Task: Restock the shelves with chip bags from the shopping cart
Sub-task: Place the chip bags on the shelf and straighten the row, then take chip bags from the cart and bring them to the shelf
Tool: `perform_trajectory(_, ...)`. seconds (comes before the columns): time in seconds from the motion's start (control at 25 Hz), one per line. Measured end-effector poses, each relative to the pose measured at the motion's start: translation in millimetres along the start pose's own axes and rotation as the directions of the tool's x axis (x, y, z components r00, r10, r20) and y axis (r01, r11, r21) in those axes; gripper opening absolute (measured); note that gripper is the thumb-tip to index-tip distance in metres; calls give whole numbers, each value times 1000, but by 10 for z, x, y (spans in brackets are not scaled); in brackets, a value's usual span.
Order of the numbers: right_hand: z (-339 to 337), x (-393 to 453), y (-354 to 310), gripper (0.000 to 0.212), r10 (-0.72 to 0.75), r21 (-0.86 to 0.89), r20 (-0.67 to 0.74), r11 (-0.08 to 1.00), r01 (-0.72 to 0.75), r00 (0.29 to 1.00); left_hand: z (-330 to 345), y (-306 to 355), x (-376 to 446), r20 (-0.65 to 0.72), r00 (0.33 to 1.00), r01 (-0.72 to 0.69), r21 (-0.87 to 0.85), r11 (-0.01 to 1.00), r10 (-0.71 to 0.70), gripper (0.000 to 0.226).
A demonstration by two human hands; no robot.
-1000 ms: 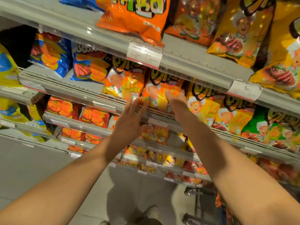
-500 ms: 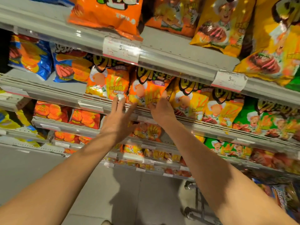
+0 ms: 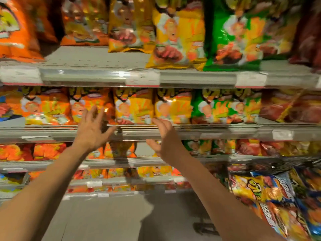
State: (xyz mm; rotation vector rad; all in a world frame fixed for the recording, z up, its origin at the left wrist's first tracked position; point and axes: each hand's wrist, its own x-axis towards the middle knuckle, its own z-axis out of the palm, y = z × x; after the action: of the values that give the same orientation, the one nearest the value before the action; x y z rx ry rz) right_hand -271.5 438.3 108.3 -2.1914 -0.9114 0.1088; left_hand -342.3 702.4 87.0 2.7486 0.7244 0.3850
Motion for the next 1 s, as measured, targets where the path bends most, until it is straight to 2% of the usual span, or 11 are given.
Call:
perform_trajectory(0.04,-201,-137,243,67,40,34,-11,999,-40,999,-6,139,-61,-81,997,8,-13,1000,-9,84)
perform_trajectory(0.12,-617,-475,820,65,160,113,-35,981,-155,986,185,723,-319,-275,957,-114,-51,992,96,72)
perform_trajectory(0.2,-899,-898,1415,60,287,203,-79,942,-267,955,618,1531,-668,-332,918,-275,-130,953,220,54)
perform_trajectory(0.32,-1164,-1733,2260,58,531,260,-52,825,-502,846,1445,2804,-1206,-125,881,-473,-232,850,457,41)
perform_trajectory(0.48,-1341,-2825,3154,60,776,345,-15,596,-725,631,2390,3887,-1585,123,712,-614,-368,698,691,30)
perform_trajectory(0.56,-1338,-3243,3435,47,847,390,-10,492,-778,531,2785,4161,-1655,220,645,-627,-394,672,732,30)
perform_trajectory(0.64,-1286,-3517,3587,30,905,549,32,339,-764,424,3093,4317,-1730,357,597,-602,-393,695,719,31)
perform_trajectory(0.76,-1179,-3654,3685,35,945,706,113,140,-694,306,3345,4409,-1750,571,542,-508,-362,781,617,37)
perform_trajectory(0.88,-1128,-3478,3731,16,942,848,273,-141,-511,194,3478,4482,-1590,670,478,-497,-326,804,567,41)
perform_trajectory(0.92,-1128,-3384,3767,12,920,876,342,-239,-418,190,3522,4528,-1516,700,459,-496,-308,812,546,44)
perform_trajectory(1.0,-1144,-3222,3812,9,872,898,422,-365,-246,248,3648,4638,-1355,742,434,-488,-284,826,511,52)
